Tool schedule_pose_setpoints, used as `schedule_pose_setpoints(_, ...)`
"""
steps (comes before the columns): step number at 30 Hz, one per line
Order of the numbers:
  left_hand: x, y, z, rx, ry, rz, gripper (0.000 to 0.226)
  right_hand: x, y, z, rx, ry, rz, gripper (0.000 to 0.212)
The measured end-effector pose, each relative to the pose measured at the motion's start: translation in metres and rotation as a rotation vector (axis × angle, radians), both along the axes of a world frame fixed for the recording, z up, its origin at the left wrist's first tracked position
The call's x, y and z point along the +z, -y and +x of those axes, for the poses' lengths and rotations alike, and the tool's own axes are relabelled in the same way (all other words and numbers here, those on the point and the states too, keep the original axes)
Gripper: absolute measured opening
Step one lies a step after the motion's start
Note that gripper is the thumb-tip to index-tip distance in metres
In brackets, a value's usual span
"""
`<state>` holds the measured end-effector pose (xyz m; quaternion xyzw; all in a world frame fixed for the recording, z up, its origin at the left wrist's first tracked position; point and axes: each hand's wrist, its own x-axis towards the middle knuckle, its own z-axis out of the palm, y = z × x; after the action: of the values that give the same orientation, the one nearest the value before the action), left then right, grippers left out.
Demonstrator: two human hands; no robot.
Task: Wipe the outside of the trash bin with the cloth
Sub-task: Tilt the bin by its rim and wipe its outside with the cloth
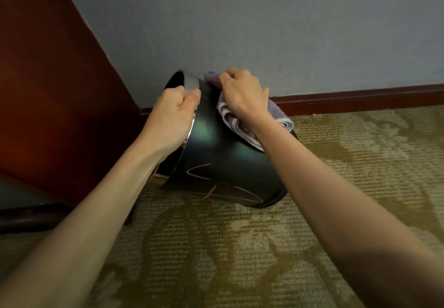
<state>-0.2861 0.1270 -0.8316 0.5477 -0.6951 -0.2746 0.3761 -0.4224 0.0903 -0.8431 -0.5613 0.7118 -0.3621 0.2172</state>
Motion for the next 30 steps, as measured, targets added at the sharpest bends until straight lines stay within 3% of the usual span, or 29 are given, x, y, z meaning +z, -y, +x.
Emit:
schedule_pose_setpoints(5,0.001,-0.004,-0.008,0.013,0.049,-0.021,0.040,-0.008,-0.016,-0.002,-0.052,-0.078,-0.097,0.030)
schedule_pose_setpoints(11,0.007,0.008,-0.017,0.046,0.068,-0.024,0.049,-0.027,-0.061,0.013,-0.166,-0.127,-0.355,0.042)
schedule_pose_setpoints(15,0.009,0.017,-0.018,0.049,0.056,-0.010,0.049,-0.056,-0.096,0.024,-0.091,-0.180,-0.540,0.051)
schedule_pose_setpoints(20,0.014,0.026,-0.012,0.075,0.096,0.053,0.047,-0.094,-0.120,0.026,0.086,-0.439,-0.672,0.052)
schedule_pose_setpoints(23,0.014,0.028,-0.009,0.078,0.093,0.079,0.042,-0.089,-0.114,0.023,0.081,-0.459,-0.678,0.046)
schedule_pose_setpoints(30,0.013,0.028,-0.018,0.071,0.027,0.073,0.044,-0.046,-0.081,0.015,-0.032,-0.251,-0.514,0.044)
